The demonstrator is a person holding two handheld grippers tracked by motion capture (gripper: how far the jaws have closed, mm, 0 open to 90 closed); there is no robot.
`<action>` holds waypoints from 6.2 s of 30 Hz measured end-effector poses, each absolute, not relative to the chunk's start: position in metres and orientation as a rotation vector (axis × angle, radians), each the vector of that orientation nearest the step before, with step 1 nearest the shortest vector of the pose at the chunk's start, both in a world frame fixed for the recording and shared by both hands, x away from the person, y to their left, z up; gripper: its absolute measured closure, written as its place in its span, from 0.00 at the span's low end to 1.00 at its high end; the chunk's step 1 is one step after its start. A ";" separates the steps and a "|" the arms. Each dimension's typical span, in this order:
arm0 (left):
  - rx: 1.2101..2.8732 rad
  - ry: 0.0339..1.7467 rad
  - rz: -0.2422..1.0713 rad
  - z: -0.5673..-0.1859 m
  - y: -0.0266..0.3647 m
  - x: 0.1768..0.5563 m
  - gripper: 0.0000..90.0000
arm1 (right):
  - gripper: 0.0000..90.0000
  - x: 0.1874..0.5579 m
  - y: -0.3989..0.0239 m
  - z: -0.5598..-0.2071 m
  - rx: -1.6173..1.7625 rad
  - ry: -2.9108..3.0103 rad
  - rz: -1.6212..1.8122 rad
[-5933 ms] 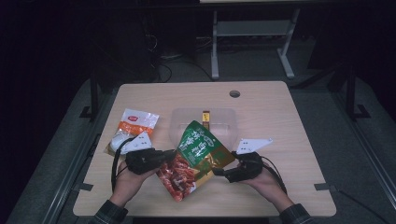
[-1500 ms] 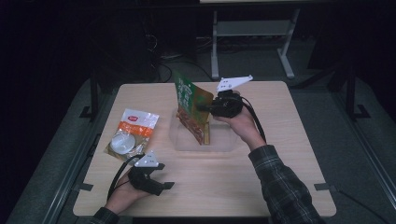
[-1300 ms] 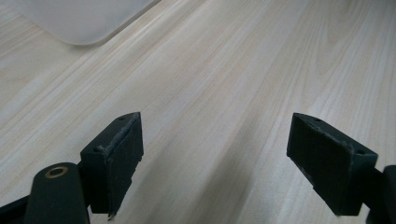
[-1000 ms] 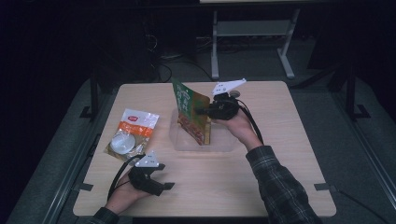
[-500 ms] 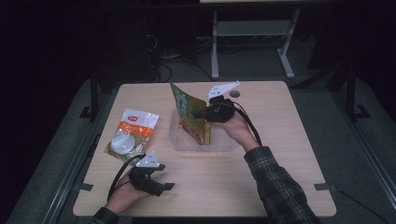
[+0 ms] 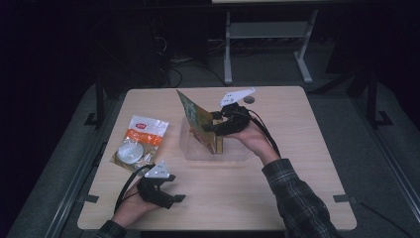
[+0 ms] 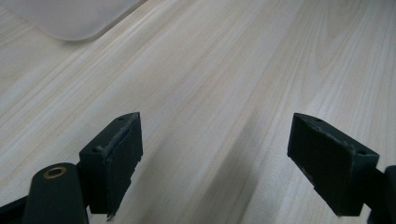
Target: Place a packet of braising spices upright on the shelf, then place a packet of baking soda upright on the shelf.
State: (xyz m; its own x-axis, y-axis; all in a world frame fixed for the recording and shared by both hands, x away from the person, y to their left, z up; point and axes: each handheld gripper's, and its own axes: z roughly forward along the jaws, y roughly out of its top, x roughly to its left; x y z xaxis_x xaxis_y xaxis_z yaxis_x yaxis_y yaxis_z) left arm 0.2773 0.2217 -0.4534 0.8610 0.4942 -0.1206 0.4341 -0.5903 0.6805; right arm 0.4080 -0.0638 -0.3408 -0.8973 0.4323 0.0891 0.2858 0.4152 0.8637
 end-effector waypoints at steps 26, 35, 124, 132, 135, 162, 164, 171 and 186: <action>2.280 0.672 0.113 -0.452 0.225 0.279 0.19 | 0.28 0.339 -0.110 -0.370 0.642 2.559 1.474; 2.275 0.678 0.113 -0.453 0.225 0.279 0.19 | 0.28 0.319 -0.132 -0.390 0.697 2.573 1.416; 1.970 1.176 0.204 -0.443 0.384 0.399 0.99 | 0.21 0.271 -0.190 -0.452 0.982 2.557 1.229; 1.908 1.083 0.200 -0.419 0.381 0.380 1.00 | 0.21 0.271 -0.192 -0.452 0.981 2.554 1.230; 1.890 1.050 0.199 -0.412 0.381 0.371 1.00 | 0.21 0.271 -0.192 -0.452 0.982 2.554 1.233; 1.876 0.708 0.159 -0.362 0.334 0.287 1.00 | 0.16 0.266 -0.175 -0.445 0.895 2.607 1.332; 1.868 0.675 0.140 -0.360 0.324 0.284 1.00 | 0.16 0.265 -0.170 -0.445 0.885 2.626 1.340; 1.870 0.577 0.105 -0.353 0.282 0.276 1.00 | 0.15 0.264 -0.163 -0.439 0.856 2.635 1.429; 1.932 0.532 0.083 -0.366 0.200 0.281 1.00 | 0.17 0.259 -0.154 -0.425 0.765 2.600 1.590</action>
State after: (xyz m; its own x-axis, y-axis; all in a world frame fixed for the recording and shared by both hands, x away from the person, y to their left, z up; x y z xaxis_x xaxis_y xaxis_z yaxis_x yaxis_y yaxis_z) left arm 0.2806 0.1997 -0.3656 0.8976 0.4005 -0.1842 0.3257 -0.3210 0.8893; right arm 0.2591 -0.1536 -0.4254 -0.8815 0.4023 0.2470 0.4032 0.3692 0.8373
